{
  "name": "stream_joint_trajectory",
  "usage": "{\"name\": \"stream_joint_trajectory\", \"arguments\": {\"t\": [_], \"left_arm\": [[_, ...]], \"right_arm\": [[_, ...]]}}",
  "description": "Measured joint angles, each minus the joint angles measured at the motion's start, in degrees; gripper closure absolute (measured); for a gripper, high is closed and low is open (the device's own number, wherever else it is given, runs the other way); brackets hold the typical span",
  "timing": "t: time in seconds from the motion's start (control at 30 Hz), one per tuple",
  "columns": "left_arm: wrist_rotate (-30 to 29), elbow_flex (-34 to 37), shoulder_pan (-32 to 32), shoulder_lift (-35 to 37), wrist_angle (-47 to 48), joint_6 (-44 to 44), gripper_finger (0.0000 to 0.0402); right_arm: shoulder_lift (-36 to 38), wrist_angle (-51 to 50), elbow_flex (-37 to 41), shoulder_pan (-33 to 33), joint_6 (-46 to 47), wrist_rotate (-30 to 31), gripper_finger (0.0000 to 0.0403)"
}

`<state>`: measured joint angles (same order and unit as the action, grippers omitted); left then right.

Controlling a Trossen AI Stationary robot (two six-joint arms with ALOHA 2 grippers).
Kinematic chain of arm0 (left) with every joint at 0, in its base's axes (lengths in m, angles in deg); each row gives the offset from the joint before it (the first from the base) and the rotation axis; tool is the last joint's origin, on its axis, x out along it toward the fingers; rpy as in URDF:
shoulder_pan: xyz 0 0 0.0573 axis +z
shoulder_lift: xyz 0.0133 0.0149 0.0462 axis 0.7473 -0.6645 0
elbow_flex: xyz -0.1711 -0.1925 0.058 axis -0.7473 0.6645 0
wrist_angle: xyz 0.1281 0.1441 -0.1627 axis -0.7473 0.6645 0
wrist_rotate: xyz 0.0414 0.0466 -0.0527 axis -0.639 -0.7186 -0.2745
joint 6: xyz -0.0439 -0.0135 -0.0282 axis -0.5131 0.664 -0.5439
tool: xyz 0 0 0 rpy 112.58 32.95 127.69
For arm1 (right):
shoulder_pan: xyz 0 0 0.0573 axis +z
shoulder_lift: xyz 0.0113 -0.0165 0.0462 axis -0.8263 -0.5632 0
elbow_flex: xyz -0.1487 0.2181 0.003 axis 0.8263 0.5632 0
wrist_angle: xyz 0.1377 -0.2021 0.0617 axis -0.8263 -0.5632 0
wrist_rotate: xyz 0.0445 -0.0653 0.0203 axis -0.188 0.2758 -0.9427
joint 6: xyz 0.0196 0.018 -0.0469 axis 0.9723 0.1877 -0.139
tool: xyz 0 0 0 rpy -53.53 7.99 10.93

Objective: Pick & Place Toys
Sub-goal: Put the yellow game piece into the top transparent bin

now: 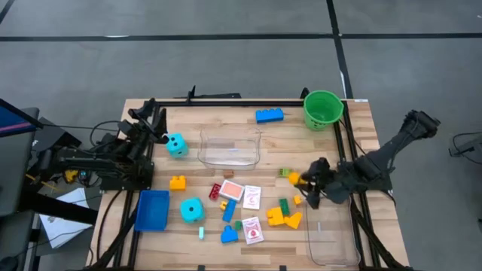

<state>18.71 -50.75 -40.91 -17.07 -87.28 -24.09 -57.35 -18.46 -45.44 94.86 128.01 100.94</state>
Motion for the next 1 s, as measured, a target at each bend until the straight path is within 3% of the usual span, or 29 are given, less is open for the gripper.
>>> {"name": "stream_joint_trajectory", "arguments": {"t": [0.3, 0.63, 0.8, 1.0], "left_arm": [[0.99, -0.02, 3.13, -1.9, -4.15, -0.66, 0.0086], [7.05, -0.84, 7.74, -11.65, -14.78, -6.86, 0.0086], [7.26, -4.24, 9.42, -18.24, -14.97, -7.58, 0.0086], [7.2, -9.14, 9.79, -26.62, -14.95, -7.12, 0.0086]], "right_arm": [[-3.48, -7.54, -4.32, 10.64, 16.8, -0.8, 0.0288], [-8.35, -8.8, -4.47, 14.16, 25.3, 0.49, 0.0288], [-9.72, -7.77, -4.47, 12.68, 23.04, 2.71, 0.0288], [-9.82, -3.08, -4.51, 6.38, 9.87, 6.05, 0.0288]]}}
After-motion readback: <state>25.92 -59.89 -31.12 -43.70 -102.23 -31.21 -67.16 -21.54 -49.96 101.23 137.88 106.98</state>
